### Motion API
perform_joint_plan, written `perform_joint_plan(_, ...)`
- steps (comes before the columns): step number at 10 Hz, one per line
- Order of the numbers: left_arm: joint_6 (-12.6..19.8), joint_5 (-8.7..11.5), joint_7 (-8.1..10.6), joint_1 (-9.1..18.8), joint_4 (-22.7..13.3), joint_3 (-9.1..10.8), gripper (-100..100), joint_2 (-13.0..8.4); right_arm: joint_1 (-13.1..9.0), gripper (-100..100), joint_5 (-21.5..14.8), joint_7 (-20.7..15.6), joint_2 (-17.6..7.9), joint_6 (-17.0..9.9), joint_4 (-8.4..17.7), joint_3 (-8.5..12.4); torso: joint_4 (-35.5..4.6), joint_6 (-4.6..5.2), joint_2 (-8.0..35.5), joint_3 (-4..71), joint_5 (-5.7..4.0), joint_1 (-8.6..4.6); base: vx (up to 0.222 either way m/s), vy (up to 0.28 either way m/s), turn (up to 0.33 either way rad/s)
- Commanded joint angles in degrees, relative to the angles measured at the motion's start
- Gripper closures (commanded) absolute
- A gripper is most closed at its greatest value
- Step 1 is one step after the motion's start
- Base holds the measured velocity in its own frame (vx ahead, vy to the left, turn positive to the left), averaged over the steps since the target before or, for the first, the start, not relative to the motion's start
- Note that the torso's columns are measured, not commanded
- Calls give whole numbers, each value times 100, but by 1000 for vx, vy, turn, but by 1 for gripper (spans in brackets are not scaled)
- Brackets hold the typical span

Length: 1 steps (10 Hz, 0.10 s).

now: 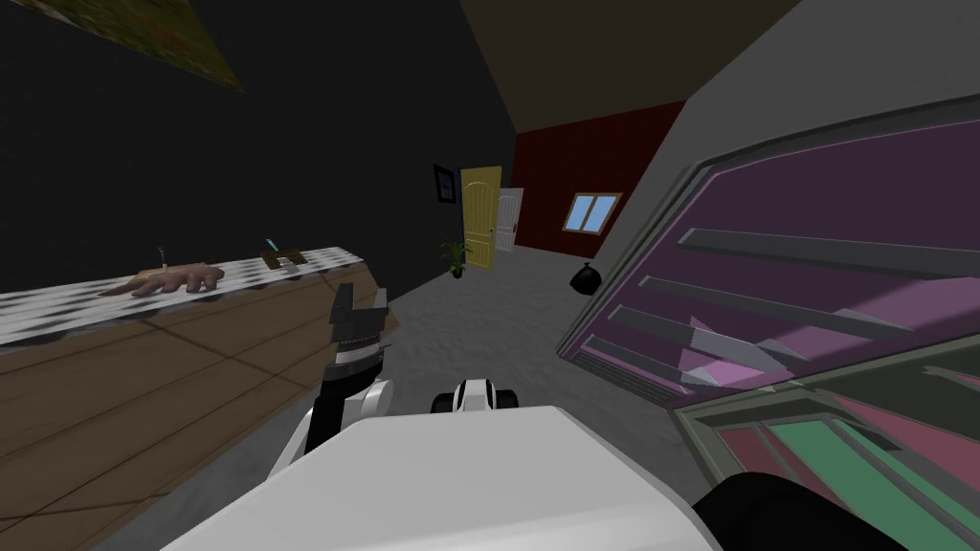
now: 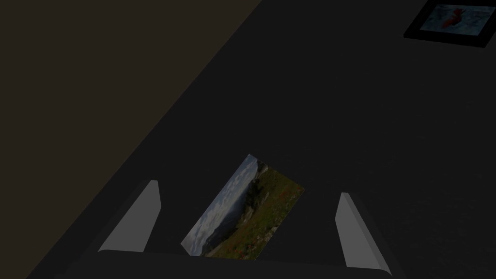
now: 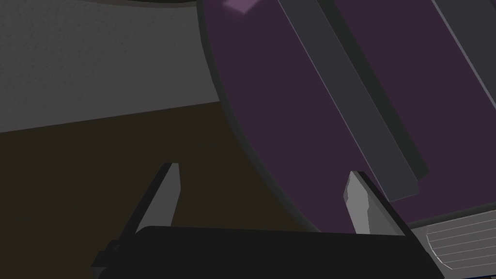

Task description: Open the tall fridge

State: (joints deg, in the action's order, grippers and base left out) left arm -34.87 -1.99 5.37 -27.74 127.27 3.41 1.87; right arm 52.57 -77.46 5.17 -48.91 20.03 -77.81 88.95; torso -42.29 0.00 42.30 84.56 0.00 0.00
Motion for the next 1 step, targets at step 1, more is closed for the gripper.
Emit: perform_joint_plan(1, 0, 0, 0, 0, 0, 0, 0, 0, 0, 0, 0, 0, 0, 0, 0, 0, 1, 0, -2, 1, 0, 0, 0, 0, 0)
